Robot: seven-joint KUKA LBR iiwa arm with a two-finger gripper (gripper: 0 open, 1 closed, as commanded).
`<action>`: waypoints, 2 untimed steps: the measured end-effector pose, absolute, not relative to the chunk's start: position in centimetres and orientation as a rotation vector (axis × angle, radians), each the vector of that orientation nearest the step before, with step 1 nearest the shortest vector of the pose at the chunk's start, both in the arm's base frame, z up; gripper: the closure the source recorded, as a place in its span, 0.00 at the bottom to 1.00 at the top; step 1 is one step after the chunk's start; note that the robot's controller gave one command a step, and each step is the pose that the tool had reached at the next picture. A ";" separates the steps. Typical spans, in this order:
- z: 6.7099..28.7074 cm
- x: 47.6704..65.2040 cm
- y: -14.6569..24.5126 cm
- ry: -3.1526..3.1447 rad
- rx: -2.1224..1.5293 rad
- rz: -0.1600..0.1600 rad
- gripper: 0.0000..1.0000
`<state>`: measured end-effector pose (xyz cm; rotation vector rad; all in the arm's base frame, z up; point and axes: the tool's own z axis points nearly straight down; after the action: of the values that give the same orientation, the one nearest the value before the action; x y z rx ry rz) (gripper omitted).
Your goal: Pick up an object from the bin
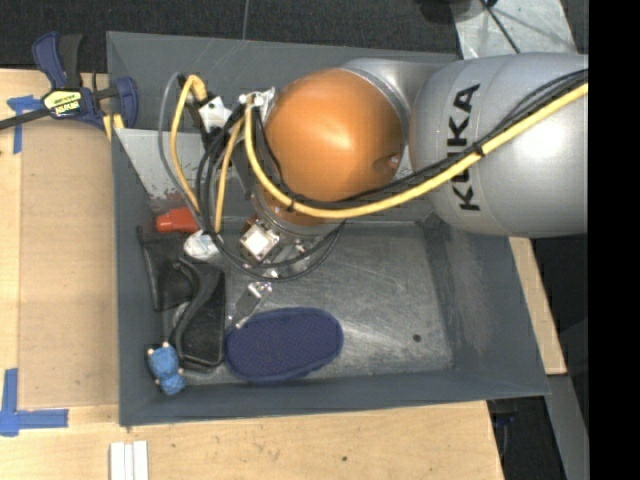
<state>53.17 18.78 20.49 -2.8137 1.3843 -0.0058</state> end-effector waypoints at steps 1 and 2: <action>14.7 50.3 24.4 1.166 -2.917 0.010 0.00; 25.1 53.4 20.2 1.084 -2.942 -0.011 0.00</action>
Offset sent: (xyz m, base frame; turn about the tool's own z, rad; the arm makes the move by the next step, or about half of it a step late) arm -0.0264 0.0539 -0.0566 -0.1503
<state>53.36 20.24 25.06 -2.9422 1.0839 -0.0111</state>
